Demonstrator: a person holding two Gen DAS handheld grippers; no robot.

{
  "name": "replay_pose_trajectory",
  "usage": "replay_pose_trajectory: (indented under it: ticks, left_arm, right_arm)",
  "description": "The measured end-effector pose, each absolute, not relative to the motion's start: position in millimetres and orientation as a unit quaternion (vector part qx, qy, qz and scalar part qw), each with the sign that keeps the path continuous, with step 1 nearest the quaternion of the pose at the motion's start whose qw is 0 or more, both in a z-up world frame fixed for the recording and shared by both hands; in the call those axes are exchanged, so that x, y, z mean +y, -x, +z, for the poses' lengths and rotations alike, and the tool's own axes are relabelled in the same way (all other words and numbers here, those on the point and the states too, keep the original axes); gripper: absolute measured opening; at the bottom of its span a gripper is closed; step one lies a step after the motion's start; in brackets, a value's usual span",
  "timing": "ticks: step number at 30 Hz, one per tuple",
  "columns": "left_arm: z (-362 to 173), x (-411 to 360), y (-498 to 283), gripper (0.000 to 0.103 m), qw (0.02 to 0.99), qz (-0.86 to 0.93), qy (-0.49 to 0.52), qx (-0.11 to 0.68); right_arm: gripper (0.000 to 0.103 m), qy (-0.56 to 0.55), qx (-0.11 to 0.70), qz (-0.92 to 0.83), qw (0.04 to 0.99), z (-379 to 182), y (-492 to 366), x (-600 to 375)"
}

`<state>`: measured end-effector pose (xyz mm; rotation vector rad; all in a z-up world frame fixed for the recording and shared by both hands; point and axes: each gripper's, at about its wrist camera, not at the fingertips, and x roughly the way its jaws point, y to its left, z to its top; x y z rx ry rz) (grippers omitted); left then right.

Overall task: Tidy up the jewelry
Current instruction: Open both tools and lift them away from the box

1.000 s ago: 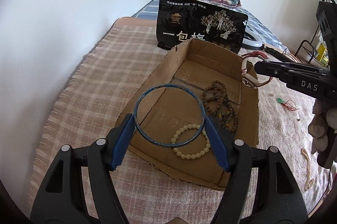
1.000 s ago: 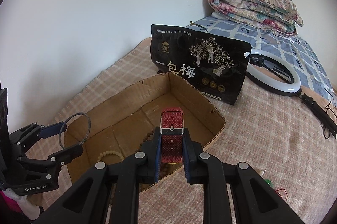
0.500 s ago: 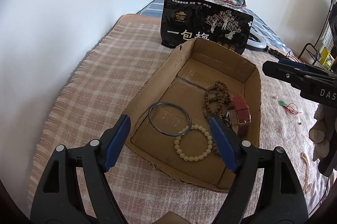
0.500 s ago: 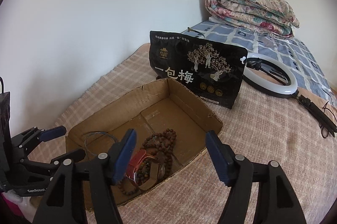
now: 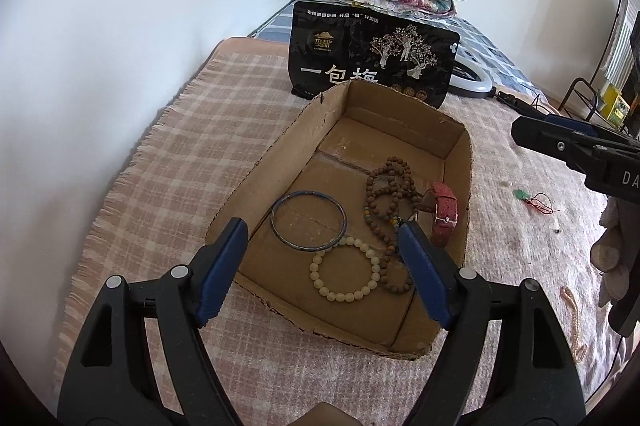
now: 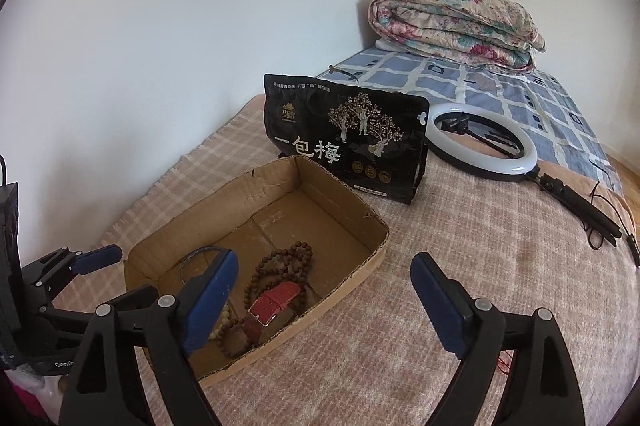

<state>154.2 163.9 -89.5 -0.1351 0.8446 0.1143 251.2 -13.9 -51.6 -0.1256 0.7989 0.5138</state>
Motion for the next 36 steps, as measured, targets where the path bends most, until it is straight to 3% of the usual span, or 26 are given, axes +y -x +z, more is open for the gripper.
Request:
replay_pose_trajectory:
  ticks: [12, 36]
  left_arm:
    - [-75.3, 140.7, -143.3, 0.080, 0.914, 0.041, 0.057, 0.400]
    - [-62.6, 61.7, -119.2, 0.080, 0.923, -0.034, 0.012, 0.383]
  right_arm:
    - [0.101, 0.065, 0.384, 0.198, 0.899, -42.1, -227.5, -58.1]
    - [0.101, 0.034, 0.393, 0.116, 0.912, -36.0, -172.5, -176.9]
